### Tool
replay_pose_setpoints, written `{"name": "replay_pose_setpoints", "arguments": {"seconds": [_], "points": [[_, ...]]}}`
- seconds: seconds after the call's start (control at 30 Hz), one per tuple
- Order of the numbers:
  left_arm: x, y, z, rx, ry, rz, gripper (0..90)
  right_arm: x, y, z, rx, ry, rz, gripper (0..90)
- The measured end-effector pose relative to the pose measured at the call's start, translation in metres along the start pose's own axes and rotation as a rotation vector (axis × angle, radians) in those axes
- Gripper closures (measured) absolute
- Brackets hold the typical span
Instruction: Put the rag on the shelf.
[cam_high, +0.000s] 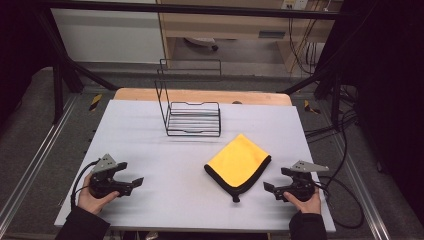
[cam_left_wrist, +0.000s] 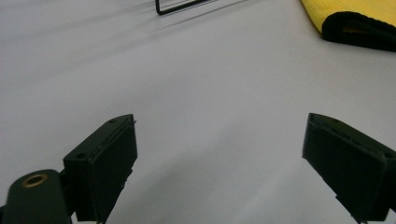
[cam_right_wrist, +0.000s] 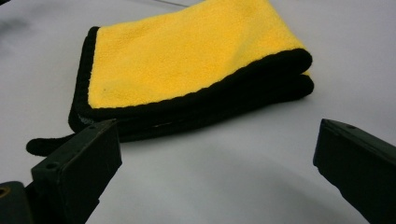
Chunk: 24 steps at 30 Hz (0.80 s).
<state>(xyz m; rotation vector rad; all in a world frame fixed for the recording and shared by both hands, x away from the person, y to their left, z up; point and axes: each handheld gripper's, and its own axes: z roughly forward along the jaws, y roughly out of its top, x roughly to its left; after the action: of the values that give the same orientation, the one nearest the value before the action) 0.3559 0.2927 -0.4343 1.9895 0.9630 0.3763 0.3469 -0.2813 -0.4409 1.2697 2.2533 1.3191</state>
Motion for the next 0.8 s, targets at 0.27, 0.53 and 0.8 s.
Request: {"name": "replay_pose_setpoints", "arguments": {"seconds": [0.27, 0.53, 0.8], "points": [[-0.012, 0.004, 0.011, 0.023, -0.023, 0.017, 10.6, 0.0, 0.0, 0.0, -0.003, 0.001, -0.001, 1.5], [-0.025, 0.011, 0.022, 0.036, -0.04, 0.021, 11.4, 0.002, 0.0, 0.002, 0.01, -0.006, -0.012, 1.6], [-0.037, 0.022, 0.034, 0.039, -0.056, 0.008, 13.5, 0.002, 0.0, 0.002, 0.011, -0.012, -0.013, 1.6]]}}
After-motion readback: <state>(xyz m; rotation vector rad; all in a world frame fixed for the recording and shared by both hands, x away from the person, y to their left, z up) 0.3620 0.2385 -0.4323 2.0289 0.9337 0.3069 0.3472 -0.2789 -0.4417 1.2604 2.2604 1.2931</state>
